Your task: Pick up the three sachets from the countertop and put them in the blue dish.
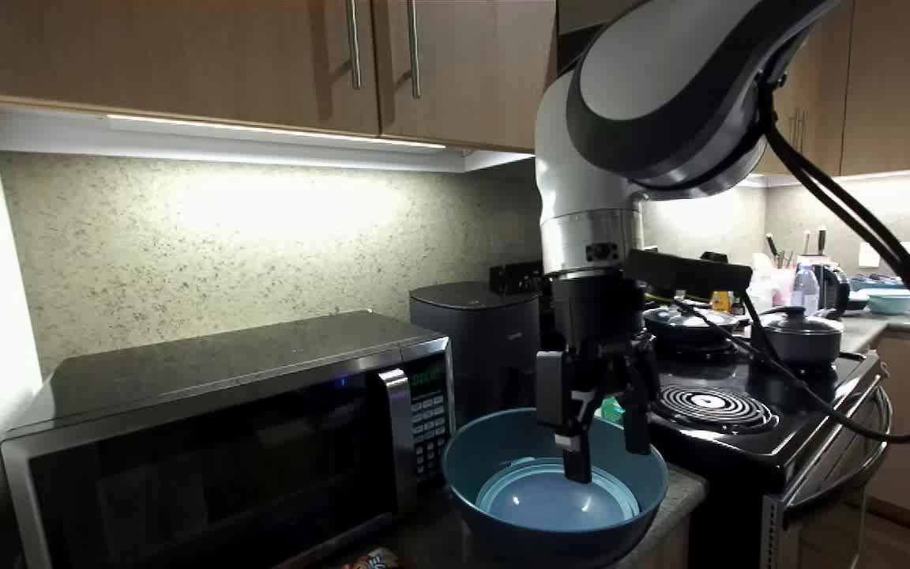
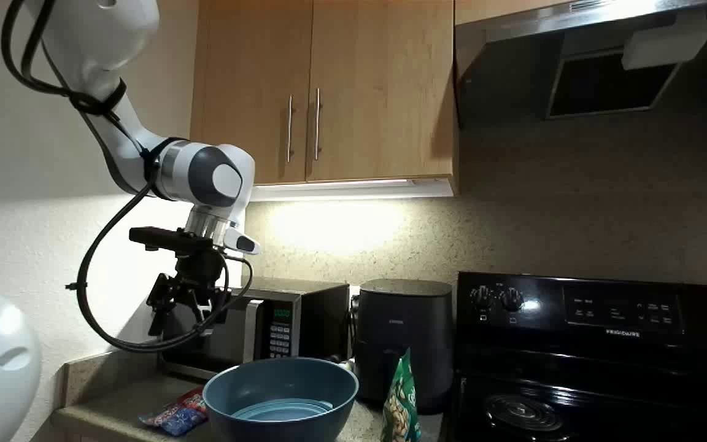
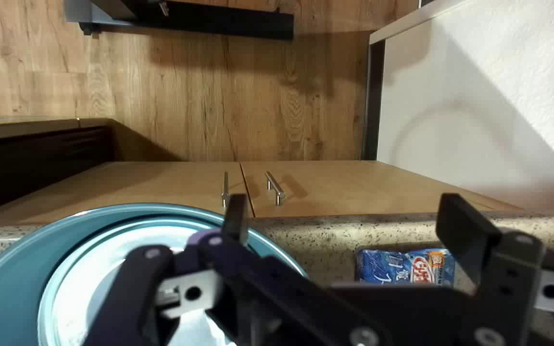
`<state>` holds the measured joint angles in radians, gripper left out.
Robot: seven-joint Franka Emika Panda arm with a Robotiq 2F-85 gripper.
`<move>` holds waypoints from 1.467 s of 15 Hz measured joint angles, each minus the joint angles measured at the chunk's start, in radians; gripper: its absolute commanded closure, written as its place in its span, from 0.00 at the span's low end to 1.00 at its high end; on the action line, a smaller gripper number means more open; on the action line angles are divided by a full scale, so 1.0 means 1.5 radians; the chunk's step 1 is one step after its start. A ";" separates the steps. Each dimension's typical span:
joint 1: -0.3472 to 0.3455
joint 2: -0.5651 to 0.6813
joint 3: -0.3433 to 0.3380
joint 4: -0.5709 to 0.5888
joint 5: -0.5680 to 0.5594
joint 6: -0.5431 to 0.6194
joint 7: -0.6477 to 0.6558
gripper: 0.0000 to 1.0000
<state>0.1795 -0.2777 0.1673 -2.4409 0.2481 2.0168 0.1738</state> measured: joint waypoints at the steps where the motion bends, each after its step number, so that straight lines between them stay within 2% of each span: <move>1: 0.000 0.000 0.000 0.000 0.000 0.000 0.000 0.00; 18: 0.000 0.000 0.000 0.000 0.000 0.000 0.000 0.00; 20: -0.008 0.000 -0.001 0.000 -0.013 0.004 0.009 0.00; 22: -0.031 -0.002 -0.004 0.000 -0.061 0.024 0.049 0.00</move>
<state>0.1328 -0.2814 0.1611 -2.4406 0.1571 2.0527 0.2477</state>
